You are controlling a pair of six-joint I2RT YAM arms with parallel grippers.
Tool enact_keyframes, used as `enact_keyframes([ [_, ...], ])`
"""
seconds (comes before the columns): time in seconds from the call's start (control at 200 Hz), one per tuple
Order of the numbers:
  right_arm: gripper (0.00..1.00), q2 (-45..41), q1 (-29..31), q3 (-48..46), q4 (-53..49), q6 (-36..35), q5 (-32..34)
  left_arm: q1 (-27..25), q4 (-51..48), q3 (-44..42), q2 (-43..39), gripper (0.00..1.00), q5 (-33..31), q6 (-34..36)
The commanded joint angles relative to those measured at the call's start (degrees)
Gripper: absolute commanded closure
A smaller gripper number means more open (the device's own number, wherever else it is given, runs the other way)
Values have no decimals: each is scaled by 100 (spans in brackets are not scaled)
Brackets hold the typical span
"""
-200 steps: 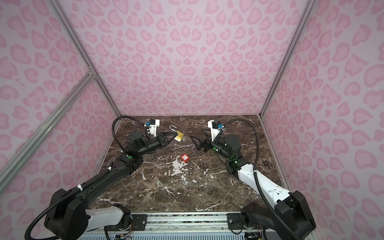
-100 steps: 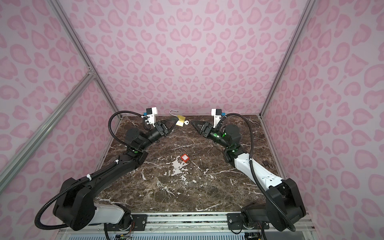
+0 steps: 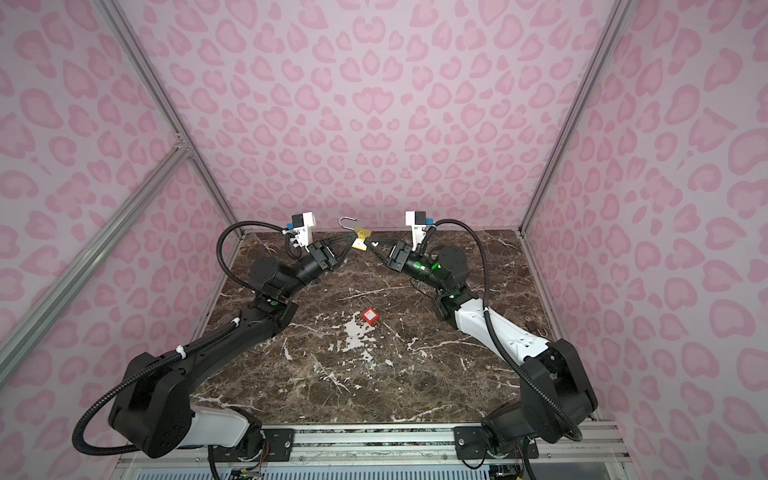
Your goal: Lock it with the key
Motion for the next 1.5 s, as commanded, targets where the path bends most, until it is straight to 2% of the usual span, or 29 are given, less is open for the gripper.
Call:
enact_keyframes([
  [0.0, 51, 60, 36, 71, 310, 65, -32, -7, 557, 12, -12, 96, 11, -18],
  [0.23, 65, 187, 99, 210, 327, 74, -76, -16, 591, -75, -13, 96, 6, -15],
  [0.375, 83, 199, 107, 212, 371, 87, -61, -26, 590, -90, -22, 94, -7, -14],
  [0.46, 90, 180, 109, 160, 366, 78, -44, -25, 583, -115, -24, 79, -32, -14],
  [0.57, 97, 102, 73, 79, 386, 56, 27, -25, 493, -183, -81, 49, -106, 69],
  [0.685, 99, -16, -55, -4, 381, 59, 33, 0, 276, -261, -197, 36, -234, 200],
  [0.93, 100, -431, -457, -333, -13, -189, -192, 187, -67, -287, -446, 34, -200, 336],
  [1.22, 100, -893, -545, -395, -2156, -1539, -622, 270, -17, -286, -467, 33, -100, 264],
  [1.495, 100, -787, -377, -141, -2196, -1541, -1078, 256, 71, -265, -292, 32, -74, 120],
])
